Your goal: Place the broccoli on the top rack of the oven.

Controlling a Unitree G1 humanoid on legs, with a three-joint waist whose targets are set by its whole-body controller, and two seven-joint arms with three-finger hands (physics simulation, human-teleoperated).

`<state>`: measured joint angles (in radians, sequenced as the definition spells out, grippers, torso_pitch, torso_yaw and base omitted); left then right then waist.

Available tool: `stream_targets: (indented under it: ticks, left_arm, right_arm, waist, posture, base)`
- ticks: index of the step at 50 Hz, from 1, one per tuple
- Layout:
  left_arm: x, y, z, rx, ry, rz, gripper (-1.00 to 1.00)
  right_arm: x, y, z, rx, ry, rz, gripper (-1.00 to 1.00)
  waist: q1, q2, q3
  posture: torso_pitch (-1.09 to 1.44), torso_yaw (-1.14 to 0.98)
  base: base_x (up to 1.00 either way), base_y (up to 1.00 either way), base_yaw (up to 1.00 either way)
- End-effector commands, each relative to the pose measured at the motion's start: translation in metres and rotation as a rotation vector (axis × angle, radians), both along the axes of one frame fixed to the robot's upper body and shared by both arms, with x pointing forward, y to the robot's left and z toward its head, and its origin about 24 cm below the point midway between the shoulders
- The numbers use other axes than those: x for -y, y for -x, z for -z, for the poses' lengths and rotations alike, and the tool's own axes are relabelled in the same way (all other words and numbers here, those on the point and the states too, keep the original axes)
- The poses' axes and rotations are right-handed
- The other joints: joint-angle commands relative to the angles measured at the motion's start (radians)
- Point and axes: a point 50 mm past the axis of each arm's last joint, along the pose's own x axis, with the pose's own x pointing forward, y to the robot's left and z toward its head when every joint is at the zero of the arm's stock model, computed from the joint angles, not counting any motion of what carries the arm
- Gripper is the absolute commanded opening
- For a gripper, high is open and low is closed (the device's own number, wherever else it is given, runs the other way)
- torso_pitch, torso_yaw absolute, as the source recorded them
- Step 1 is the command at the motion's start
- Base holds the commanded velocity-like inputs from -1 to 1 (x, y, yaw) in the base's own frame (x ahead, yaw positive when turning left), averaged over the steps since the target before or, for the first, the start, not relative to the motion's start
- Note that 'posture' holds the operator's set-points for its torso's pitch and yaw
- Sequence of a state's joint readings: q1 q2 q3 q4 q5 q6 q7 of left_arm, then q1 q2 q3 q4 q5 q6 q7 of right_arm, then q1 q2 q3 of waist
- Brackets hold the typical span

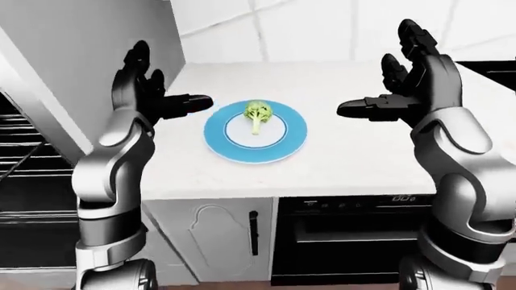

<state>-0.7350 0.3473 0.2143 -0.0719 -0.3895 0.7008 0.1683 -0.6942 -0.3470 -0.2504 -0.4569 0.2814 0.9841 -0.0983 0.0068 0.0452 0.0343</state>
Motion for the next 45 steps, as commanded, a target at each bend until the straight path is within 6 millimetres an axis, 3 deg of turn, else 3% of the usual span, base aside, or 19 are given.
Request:
stream_targets:
  ticks: [1, 2, 3, 5, 7, 11, 13, 14, 25, 45]
  left_arm:
    - [-0.007, 0.005, -0.02, 0.093, -0.007, -0.038, 1.0]
    - [-0.007, 0.005, -0.02, 0.094, -0.007, -0.037, 1.0]
    - [-0.007, 0.005, -0.02, 0.094, -0.007, -0.038, 1.0]
    - [-0.007, 0.005, -0.02, 0.093, -0.006, -0.038, 1.0]
    - [-0.007, 0.004, -0.02, 0.093, -0.007, -0.038, 1.0]
    - [-0.005, 0.003, -0.016, 0.088, -0.007, -0.033, 1.0]
    - [-0.005, 0.004, -0.017, 0.09, -0.007, -0.033, 1.0]
    - [-0.005, 0.004, -0.017, 0.09, -0.006, -0.033, 1.0]
    - [-0.007, 0.004, -0.019, 0.098, 0.005, -0.035, 1.0]
    - [-0.01, 0.005, -0.022, 0.103, 0.018, -0.036, 1.0]
  right_arm:
    - [-0.007, 0.003, -0.014, 0.077, 0.01, -0.037, 1.0]
    - [-0.007, 0.003, -0.014, 0.078, 0.009, -0.037, 1.0]
    - [-0.007, 0.003, -0.014, 0.078, 0.007, -0.036, 1.0]
    - [-0.006, 0.002, -0.013, 0.076, 0.008, -0.032, 1.0]
    - [-0.006, 0.002, -0.013, 0.071, 0.013, -0.027, 1.0]
    - [-0.005, 0.001, -0.012, 0.062, 0.014, -0.013, 1.0]
    - [-0.005, 0.001, -0.011, 0.061, 0.014, -0.015, 1.0]
    - [-0.005, 0.001, -0.011, 0.061, 0.014, -0.018, 1.0]
    - [-0.016, -0.007, -0.011, 0.052, 0.039, -0.056, 1.0]
    - [-0.07, -0.099, -0.022, -0.04, 0.168, -0.17, 1.0]
  waist:
    - [0.008, -0.007, -0.02]
    - [-0.003, 0.008, -0.015]
    - [-0.002, -0.002, -0.027]
    - [-0.003, 0.008, -0.014]
    - [0.0, -0.001, -0.005]
    - [-0.001, -0.049, 0.014]
    - [0.008, -0.09, 0.002]
    - [0.009, -0.07, 0.007]
    - [-0.004, -0.041, -0.016]
    - [-0.014, -0.024, -0.036]
  posture:
    - [0.0, 0.0]
    - [0.0, 0.0]
    - [0.0, 0.0]
    - [0.0, 0.0]
    - [0.0, 0.0]
    - [0.0, 0.0]
    - [0.0, 0.0]
    - [0.0, 0.0]
    - [0.0, 0.0]
    - [0.0, 0.0]
  base:
    - [0.0, 0.0, 0.99]
    - [0.0, 0.0, 0.59]
    - [0.0, 0.0, 0.17]
    - [0.0, 0.0, 0.0]
    - [0.0, 0.0, 0.0]
    - [0.0, 0.0, 0.0]
    - [0.0, 0.0, 0.0]
    - [0.0, 0.0, 0.0]
    - [0.0, 0.0, 0.0]
    - [0.0, 0.0, 0.0]
